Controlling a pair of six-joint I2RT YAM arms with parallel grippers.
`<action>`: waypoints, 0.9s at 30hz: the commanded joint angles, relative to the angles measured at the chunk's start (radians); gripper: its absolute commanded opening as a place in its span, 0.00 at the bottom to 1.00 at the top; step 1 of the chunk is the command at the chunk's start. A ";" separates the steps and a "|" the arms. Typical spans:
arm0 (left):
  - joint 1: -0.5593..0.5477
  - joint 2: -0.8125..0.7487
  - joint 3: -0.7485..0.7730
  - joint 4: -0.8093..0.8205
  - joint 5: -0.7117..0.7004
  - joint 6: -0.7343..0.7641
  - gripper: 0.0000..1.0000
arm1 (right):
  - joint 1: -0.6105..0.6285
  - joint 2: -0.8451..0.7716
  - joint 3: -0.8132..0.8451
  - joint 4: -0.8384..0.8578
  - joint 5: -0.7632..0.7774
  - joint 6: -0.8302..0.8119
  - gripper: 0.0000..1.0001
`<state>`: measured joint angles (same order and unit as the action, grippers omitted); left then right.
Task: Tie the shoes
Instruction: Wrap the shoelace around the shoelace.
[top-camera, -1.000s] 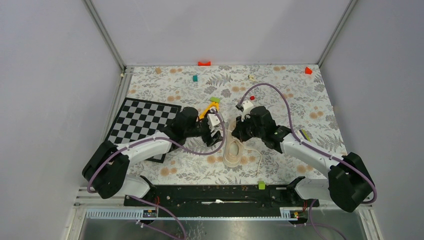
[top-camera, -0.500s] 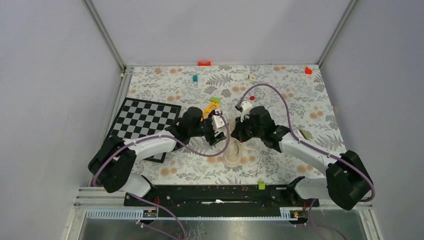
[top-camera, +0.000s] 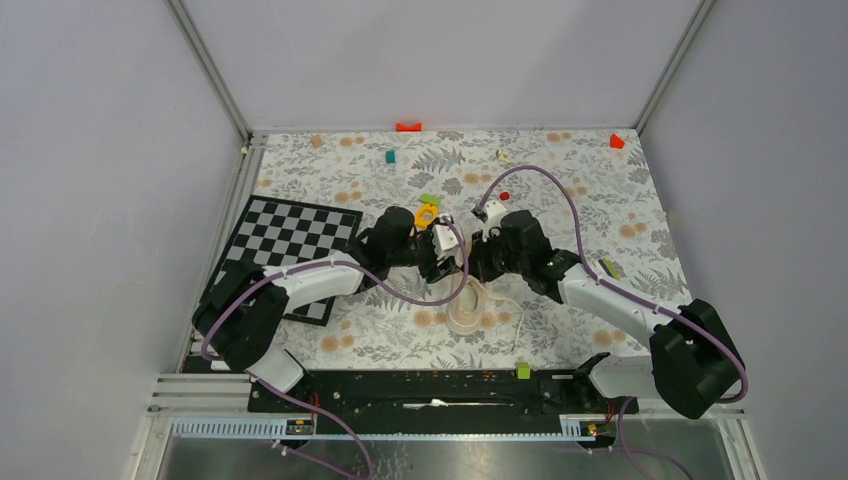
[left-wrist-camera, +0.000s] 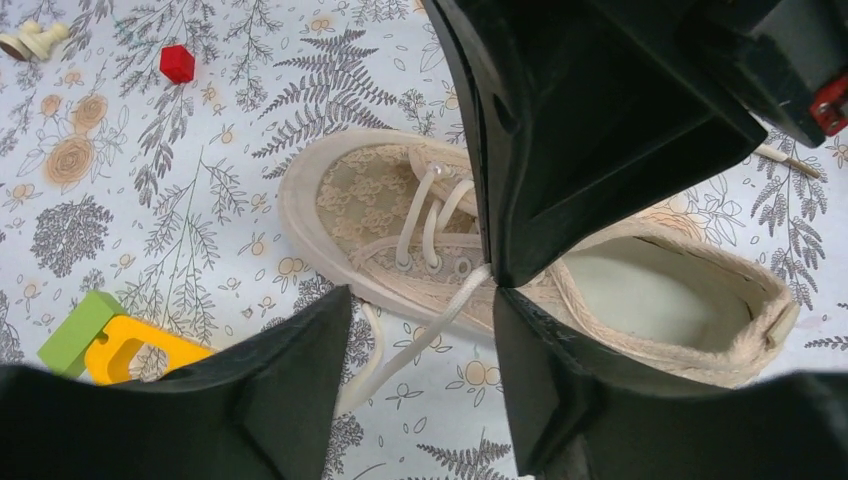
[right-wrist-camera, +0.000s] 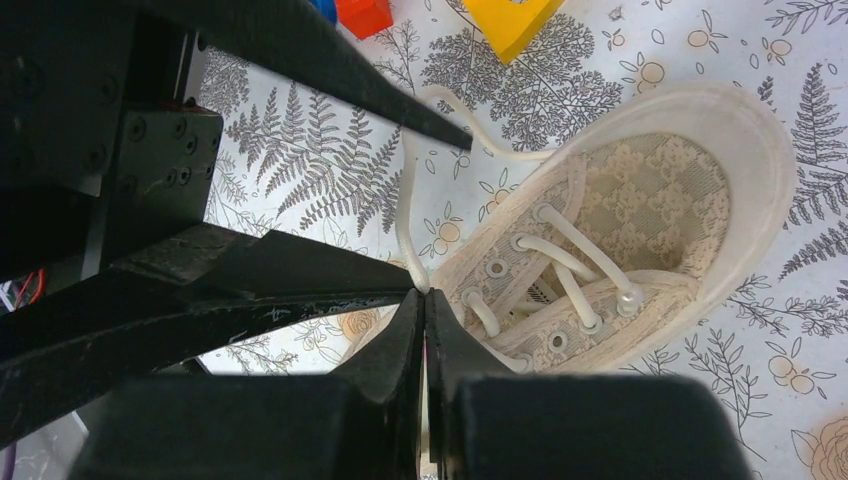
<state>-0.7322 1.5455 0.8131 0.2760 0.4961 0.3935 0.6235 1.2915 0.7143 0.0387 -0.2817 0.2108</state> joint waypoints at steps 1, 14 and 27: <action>-0.006 0.016 0.056 0.019 0.069 -0.001 0.53 | -0.011 -0.002 0.000 0.041 -0.031 0.013 0.00; -0.003 -0.015 0.005 0.057 0.150 -0.132 0.00 | -0.041 -0.031 -0.006 0.026 -0.046 0.038 0.00; -0.004 -0.033 -0.045 0.120 0.154 -0.230 0.00 | -0.045 0.009 0.083 -0.108 -0.033 -0.007 0.20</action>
<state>-0.7334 1.5398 0.7742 0.3092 0.6106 0.1993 0.5869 1.2835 0.7300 -0.0193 -0.3012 0.2359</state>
